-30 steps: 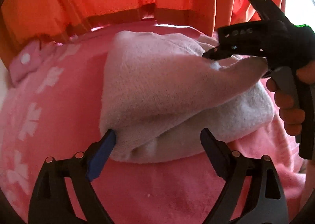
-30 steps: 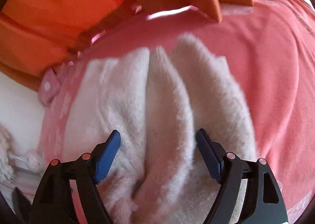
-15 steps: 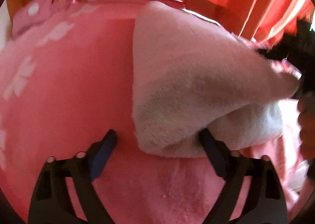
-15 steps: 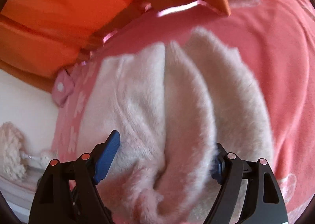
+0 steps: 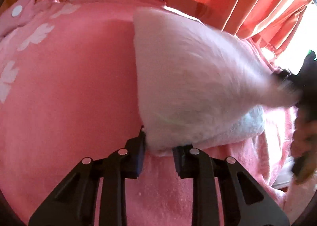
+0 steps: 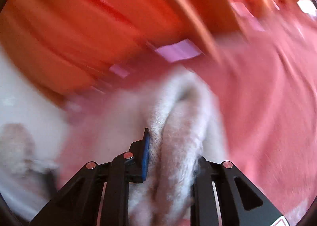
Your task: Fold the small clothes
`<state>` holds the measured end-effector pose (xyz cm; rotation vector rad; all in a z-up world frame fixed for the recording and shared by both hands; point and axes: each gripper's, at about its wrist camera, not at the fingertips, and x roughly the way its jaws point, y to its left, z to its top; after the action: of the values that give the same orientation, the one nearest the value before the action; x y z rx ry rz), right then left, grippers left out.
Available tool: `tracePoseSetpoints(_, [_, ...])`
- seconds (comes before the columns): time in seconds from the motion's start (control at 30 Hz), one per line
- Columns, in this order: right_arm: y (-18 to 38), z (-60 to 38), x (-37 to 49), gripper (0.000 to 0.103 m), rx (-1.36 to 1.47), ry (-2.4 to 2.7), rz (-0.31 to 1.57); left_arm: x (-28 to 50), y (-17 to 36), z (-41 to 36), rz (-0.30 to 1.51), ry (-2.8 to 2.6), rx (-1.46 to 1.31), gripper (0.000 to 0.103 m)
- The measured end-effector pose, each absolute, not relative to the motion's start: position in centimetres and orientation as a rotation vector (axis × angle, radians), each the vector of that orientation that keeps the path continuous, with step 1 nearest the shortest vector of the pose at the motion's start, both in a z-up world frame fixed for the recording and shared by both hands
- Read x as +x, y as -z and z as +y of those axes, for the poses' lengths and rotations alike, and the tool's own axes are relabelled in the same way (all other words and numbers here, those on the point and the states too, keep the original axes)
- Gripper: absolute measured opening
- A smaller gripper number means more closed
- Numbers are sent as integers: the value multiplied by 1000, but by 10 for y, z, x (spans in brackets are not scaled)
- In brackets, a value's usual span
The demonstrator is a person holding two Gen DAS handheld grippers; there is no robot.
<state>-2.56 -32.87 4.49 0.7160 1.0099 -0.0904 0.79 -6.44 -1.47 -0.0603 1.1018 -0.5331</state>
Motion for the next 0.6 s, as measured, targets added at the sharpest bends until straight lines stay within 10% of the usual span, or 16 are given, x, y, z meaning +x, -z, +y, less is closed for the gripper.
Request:
tracePoseSetpoints(0.27, [-119, -347, -59, 39, 659, 189, 823, -6, -25, -49, 1061, 576, -61, 24])
tracePoseSetpoints(0.4, [-121, -334, -22, 65, 629, 56, 883, -16, -64, -43, 977, 621, -101, 39])
tracePoseSetpoints(0.53, [-76, -315, 31, 64, 615, 77, 1068, -3, -75, -64, 926, 616, -114, 46])
tracePoseSetpoints(0.6, [-72, -310, 42, 42, 613, 73, 1075, 10, -62, -76, 969, 601, -108, 45])
